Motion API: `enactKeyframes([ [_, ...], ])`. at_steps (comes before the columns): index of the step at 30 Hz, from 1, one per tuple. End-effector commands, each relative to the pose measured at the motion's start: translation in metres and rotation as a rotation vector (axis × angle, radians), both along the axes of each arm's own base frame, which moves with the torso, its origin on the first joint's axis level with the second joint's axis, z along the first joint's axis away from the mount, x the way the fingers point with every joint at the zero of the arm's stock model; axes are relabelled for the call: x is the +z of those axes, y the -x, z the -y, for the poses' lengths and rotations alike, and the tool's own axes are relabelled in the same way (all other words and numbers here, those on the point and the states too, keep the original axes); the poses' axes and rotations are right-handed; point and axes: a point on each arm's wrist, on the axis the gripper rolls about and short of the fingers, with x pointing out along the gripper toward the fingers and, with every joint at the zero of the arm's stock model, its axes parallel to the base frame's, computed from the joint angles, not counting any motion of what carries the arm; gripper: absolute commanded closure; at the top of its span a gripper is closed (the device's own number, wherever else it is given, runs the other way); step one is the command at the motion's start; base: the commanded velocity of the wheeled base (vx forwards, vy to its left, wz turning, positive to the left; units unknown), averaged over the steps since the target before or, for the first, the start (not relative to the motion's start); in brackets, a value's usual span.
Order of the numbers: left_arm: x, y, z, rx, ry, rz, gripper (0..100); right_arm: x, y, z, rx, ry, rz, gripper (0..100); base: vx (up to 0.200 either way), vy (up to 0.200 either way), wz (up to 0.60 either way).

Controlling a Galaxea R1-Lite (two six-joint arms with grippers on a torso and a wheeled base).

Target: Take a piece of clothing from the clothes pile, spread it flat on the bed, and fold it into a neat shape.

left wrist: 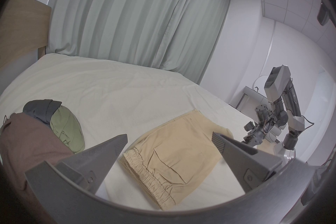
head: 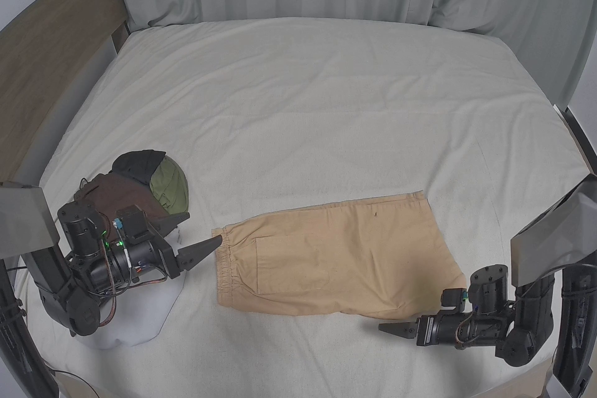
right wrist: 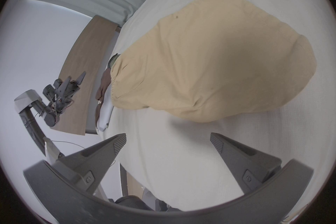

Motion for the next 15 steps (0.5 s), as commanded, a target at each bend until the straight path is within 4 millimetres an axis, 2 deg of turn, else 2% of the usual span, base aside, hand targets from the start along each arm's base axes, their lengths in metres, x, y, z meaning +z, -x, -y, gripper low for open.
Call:
enactKeyframes([
  [1, 0.000, 0.001, -0.001, 0.001, 0.003, -0.005, 0, 0.025, 0.010, -0.005, 0.061, -0.044, 0.067, 0, 0.000, 0.000, 0.00],
  [6, -0.002, 0.004, 0.000, -0.002, 0.009, -0.023, 0, 0.045, 0.014, -0.012, 0.103, -0.091, 0.141, 0, 0.000, 0.000, 0.00],
  [15, -0.002, 0.007, 0.003, -0.005, 0.059, -0.081, 0, 0.069, 0.014, -0.008, 0.099, -0.127, 0.251, 0, 0.000, 0.000, 0.00],
])
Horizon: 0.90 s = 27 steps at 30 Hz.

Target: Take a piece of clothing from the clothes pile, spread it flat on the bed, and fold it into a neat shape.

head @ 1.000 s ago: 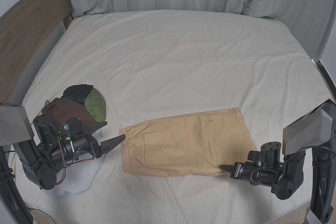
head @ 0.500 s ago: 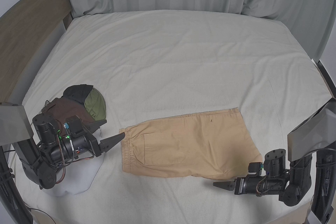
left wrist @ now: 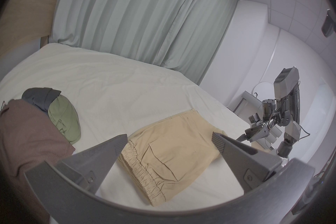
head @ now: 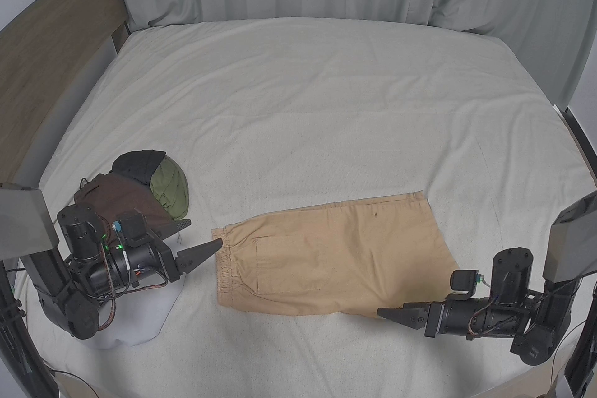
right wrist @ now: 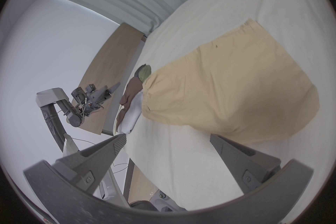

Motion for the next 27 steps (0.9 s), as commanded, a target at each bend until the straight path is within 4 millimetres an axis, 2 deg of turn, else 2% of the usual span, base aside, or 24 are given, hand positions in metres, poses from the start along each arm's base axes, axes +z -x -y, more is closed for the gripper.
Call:
enactKeyframes([
  [1, 0.000, 0.001, 0.002, -0.006, 0.011, -0.010, 0, 0.018, 0.003, 0.002, 0.003, -0.026, 0.076, 0, 0.000, 0.000, 0.00],
  [5, -0.003, 0.000, 0.005, -0.009, 0.029, -0.041, 0, 0.023, 0.010, 0.007, 0.026, 0.015, 0.137, 0, 0.000, 0.000, 0.00],
  [14, -0.004, -0.009, 0.016, 0.049, 0.164, -0.159, 0, 0.034, 0.005, 0.012, -0.003, -0.008, 0.192, 0, 0.000, 0.000, 0.00],
  [27, -0.022, -0.015, 0.022, 0.064, 0.157, -0.216, 0, 0.034, 0.003, 0.016, -0.014, -0.008, 0.191, 0, 0.000, 0.000, 0.00],
])
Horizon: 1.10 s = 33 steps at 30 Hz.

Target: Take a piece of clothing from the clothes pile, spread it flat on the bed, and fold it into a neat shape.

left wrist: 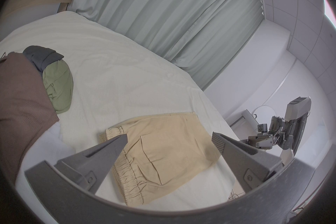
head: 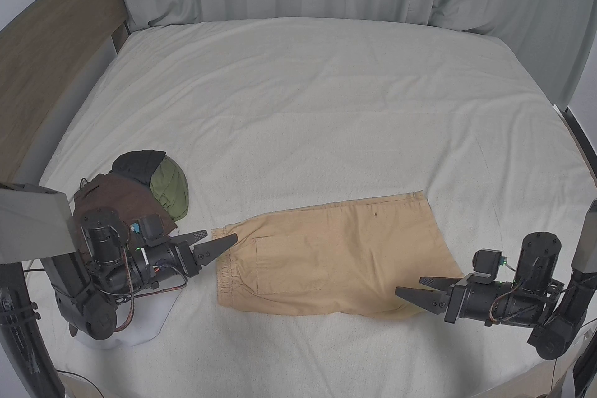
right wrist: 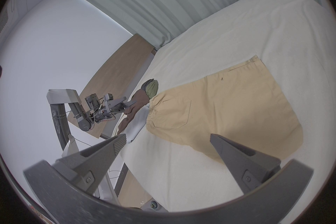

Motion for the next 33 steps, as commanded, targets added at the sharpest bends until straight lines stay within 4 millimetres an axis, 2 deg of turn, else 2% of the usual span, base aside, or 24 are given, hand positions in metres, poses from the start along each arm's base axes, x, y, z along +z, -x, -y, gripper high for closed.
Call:
enactKeyframes([
  [1, -0.006, -0.001, 0.001, -0.001, -0.004, -0.018, 0, 0.000, 0.000, 0.001, 0.002, -0.002, 0.000, 0, 0.000, 0.000, 0.00],
  [23, -0.039, -0.008, 0.002, -0.002, -0.027, -0.113, 0, -0.002, 0.000, 0.001, 0.003, 0.003, -0.013, 0, 0.000, 0.000, 0.00],
  [33, -0.066, -0.021, 0.001, 0.064, -0.053, -0.162, 0, -0.004, 0.000, 0.001, 0.003, 0.006, -0.020, 0, 0.000, 0.000, 0.00],
])
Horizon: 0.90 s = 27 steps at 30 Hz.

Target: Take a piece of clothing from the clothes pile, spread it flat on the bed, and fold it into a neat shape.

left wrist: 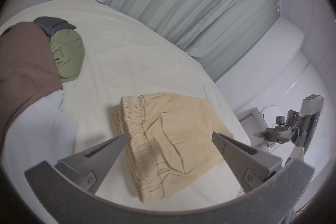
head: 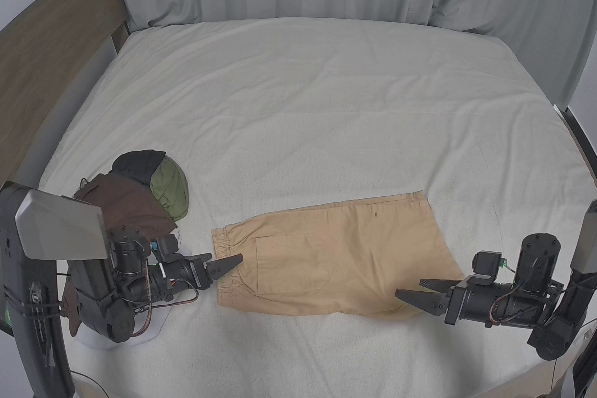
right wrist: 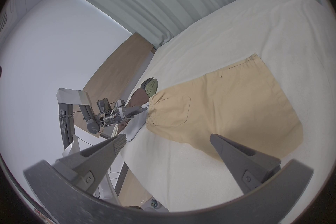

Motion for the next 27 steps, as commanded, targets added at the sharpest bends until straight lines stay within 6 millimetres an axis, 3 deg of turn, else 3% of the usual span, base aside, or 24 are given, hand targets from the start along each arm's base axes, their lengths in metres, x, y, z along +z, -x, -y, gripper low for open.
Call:
enactKeyframes([
  [1, -0.017, -0.006, -0.001, 0.019, -0.011, -0.031, 0, -0.002, -0.001, 0.000, -0.001, 0.003, -0.008, 0, 0.000, 0.000, 0.00],
  [10, -0.035, -0.014, -0.003, 0.036, -0.016, -0.064, 0, -0.004, -0.001, 0.000, -0.001, 0.006, -0.014, 0, 0.000, 0.000, 0.00],
  [16, -0.039, -0.025, 0.000, 0.146, 0.048, -0.102, 0, -0.004, -0.001, 0.000, -0.002, 0.006, -0.015, 0, 0.000, 0.000, 0.00],
  [27, -0.056, -0.026, 0.005, 0.156, 0.063, -0.156, 0, -0.005, -0.001, 0.000, -0.002, 0.008, -0.019, 0, 0.000, 0.000, 0.00],
])
